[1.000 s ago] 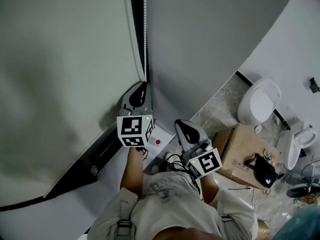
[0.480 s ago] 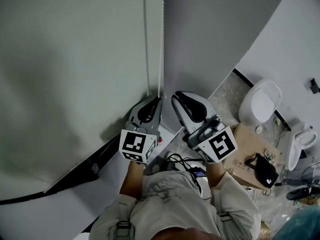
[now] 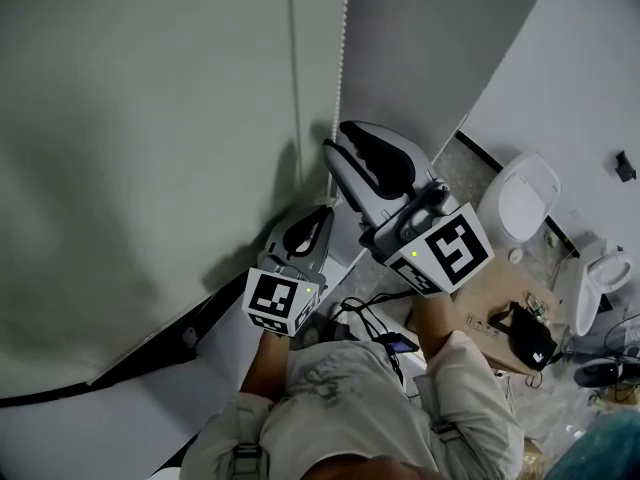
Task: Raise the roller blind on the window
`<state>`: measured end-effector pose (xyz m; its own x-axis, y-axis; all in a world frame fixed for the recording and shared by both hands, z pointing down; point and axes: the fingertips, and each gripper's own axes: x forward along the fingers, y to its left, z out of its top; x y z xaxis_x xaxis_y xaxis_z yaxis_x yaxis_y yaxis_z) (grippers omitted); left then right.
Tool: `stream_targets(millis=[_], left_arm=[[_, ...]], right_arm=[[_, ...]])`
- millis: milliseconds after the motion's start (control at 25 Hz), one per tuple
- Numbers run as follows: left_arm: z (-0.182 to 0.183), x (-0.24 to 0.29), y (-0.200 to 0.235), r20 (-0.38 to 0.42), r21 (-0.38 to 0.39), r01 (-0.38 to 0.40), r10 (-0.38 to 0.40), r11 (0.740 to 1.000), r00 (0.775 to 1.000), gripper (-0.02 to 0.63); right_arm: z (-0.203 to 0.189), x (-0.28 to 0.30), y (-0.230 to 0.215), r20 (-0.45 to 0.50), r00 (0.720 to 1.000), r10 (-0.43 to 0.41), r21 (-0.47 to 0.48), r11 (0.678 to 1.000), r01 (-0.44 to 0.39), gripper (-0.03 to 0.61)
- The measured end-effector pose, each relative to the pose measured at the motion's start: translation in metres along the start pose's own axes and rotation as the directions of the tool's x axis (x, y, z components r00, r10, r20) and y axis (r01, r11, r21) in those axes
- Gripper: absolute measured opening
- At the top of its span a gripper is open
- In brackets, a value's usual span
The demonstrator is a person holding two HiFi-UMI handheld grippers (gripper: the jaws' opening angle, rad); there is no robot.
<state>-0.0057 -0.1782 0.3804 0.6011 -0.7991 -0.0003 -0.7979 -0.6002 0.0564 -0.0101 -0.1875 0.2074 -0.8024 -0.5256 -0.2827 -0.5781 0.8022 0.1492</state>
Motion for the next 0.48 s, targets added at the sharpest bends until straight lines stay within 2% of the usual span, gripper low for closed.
stream_targets(millis=[40,200,480], left_arm=[[0.0,-0.001,-0.001,0.0,0.0,0.002,-0.002,1.0,1.0,0.02],[0.002,-0.002,-0.006,0.002,0.001,0.008,-0.008,1.0,1.0,0.02],[-0.006,-0.007,-0.006,-0.002,-0.014,0.029,-0.029,0.999,1.0,0.02]], right_arm=[[0.004,0.002,-0.001,0.001,1.0,0.0,-0.002,1.0,0.0,0.109],[0.01,0.005,-0.001,-0.024,1.0,0.003,-0.007,1.0,-0.003,0.023],[0.004,-0.007,0.002,-0.001,1.0,0.01,0.051,0.999,-0.01,0.017]])
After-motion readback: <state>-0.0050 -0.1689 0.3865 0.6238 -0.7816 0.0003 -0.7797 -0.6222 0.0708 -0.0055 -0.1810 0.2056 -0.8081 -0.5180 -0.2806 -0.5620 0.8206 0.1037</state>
